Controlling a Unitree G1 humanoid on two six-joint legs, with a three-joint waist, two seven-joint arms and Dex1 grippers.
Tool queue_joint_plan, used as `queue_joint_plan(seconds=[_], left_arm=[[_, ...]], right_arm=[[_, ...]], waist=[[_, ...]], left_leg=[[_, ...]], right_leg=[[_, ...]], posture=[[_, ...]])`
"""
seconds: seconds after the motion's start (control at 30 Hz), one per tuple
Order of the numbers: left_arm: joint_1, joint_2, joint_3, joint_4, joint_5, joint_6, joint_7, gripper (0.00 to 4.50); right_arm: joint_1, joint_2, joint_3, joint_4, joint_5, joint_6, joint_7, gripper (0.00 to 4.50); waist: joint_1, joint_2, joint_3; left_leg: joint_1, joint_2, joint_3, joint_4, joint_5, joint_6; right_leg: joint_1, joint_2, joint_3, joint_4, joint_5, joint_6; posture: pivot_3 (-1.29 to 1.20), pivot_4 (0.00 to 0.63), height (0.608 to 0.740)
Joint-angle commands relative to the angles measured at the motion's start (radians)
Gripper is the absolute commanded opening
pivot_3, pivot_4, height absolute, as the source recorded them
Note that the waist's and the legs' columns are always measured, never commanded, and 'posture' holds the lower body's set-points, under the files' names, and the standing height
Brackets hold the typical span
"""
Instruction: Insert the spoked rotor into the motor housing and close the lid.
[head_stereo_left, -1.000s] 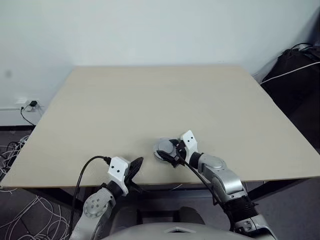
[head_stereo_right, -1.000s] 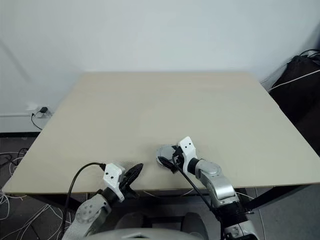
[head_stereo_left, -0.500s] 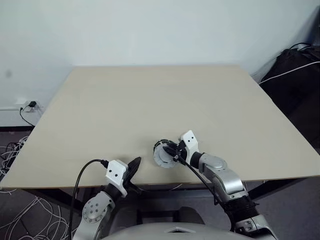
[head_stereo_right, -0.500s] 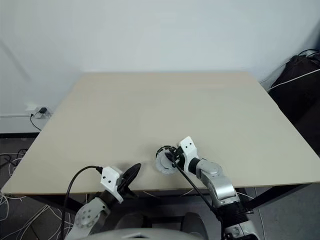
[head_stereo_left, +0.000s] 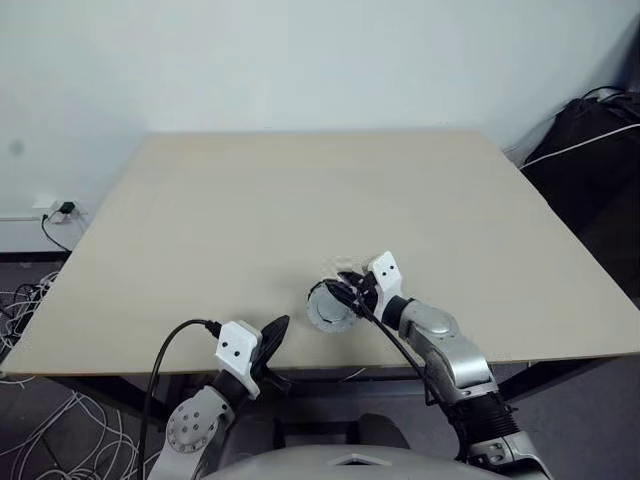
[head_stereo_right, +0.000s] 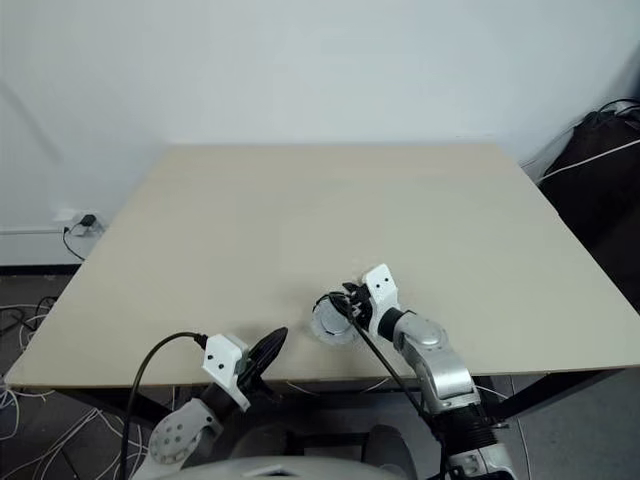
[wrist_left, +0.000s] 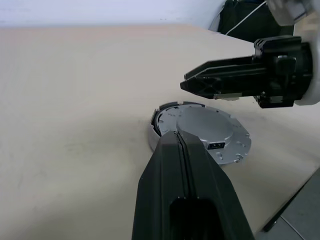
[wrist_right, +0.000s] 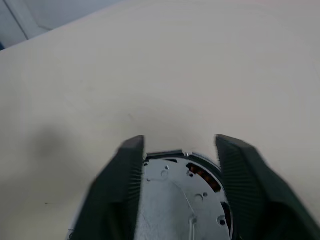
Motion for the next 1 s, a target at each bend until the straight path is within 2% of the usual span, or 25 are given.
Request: queue_joint_plan(seconds=[0.03,0.13,0.33,0.7,1.0], left_arm=[[-0.045,-0.003,0.033,0.068,-0.030,-0.042,-0.026,0.00],[-0.085,-0.012,0.049,0.155,-0.038,-0.075,-0.047,0.00],[-0.129,-0.036,0.065,0.279,-0.040,-0.140,-0.075,0.00],[-0.181,-0.066,0.110,0.558,-0.048,-0.327,-0.144,0.00],[-0.330,-0.136,0.148,1.000,-0.011,-0.560,-0.175,0.00]], right_arm=[[-0.012,-0.047,0.015,-0.062,-0.005,0.007,0.046,3.48],[-0.016,-0.108,0.044,-0.076,-0.018,0.034,0.090,4.47],[-0.040,-0.190,0.091,-0.082,-0.041,0.067,0.159,4.47],[-0.089,-0.192,0.115,-0.020,-0.062,0.045,0.203,4.47],[-0.114,-0.189,0.146,0.030,-0.088,0.021,0.236,4.47]], waist=[[0.000,0.001,0.000],[0.000,0.001,-0.001],[0.000,0.000,-0.001],[0.001,-0.001,-0.002],[0.036,0.006,-0.009]], left_leg=[[0.000,0.000,0.000,0.000,0.000,0.000],[0.000,0.000,0.000,0.000,0.000,0.000],[0.000,0.000,0.000,0.001,0.000,0.000],[0.000,0.000,0.000,0.002,0.000,0.000],[0.002,-0.001,0.000,0.004,0.001,0.001]], right_leg=[[0.000,0.000,0.000,0.000,0.000,0.000],[0.000,0.000,0.000,0.000,0.000,0.000],[0.000,0.000,0.000,0.000,0.001,-0.002],[0.001,0.000,-0.001,0.000,0.002,-0.003],[0.003,-0.002,-0.004,0.000,0.006,0.001]], posture=[[0.00,0.000,0.740],[0.00,0.000,0.740],[0.00,0.000,0.740],[0.00,0.000,0.740],[0.00,0.000,0.740]])
